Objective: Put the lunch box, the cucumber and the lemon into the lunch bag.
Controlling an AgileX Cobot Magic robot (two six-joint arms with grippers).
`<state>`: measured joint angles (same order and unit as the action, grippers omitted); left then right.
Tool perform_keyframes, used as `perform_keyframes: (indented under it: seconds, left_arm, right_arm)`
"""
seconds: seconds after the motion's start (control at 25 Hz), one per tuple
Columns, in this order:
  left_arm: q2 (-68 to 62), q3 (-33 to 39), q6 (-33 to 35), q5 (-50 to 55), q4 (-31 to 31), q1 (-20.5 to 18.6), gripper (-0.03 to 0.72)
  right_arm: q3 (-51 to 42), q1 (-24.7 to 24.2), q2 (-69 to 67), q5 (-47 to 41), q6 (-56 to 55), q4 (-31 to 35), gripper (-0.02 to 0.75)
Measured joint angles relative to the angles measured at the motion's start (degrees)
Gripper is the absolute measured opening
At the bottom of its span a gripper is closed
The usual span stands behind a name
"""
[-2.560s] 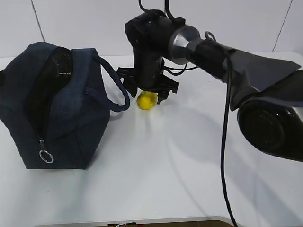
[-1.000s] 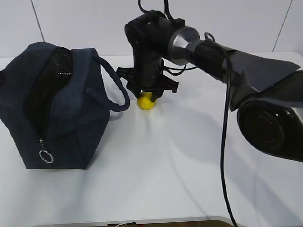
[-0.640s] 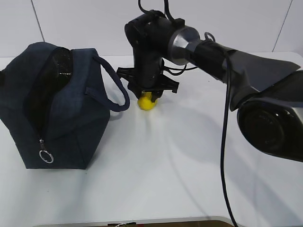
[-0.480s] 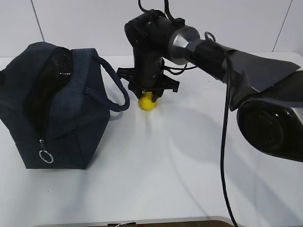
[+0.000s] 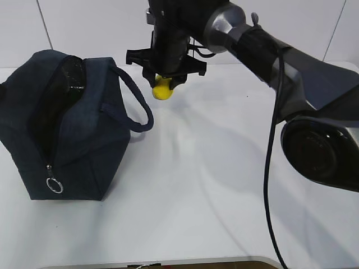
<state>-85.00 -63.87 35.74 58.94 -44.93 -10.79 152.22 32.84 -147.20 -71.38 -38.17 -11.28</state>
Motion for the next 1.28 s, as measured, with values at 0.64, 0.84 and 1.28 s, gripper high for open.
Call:
perform_keyframes:
  seconds: [0.64, 0.84, 1.28]
  left_arm:
    - [0.0, 0.0, 0.0, -0.13, 0.11, 0.0, 0.011]
    - [0.0, 0.0, 0.0, 0.55, -0.38, 0.0, 0.011]
    - [0.0, 0.0, 0.12, 0.9, -2.43, 0.0, 0.011]
  right_arm:
    - [3.91, 0.0, 8.23, -0.57, 19.33, 12.18, 0.343]
    - [3.9, 0.0, 9.44, -0.7, 20.89, 24.95, 0.343]
    - [3.9, 0.81, 9.48, -0.84, 22.53, 38.62, 0.343]
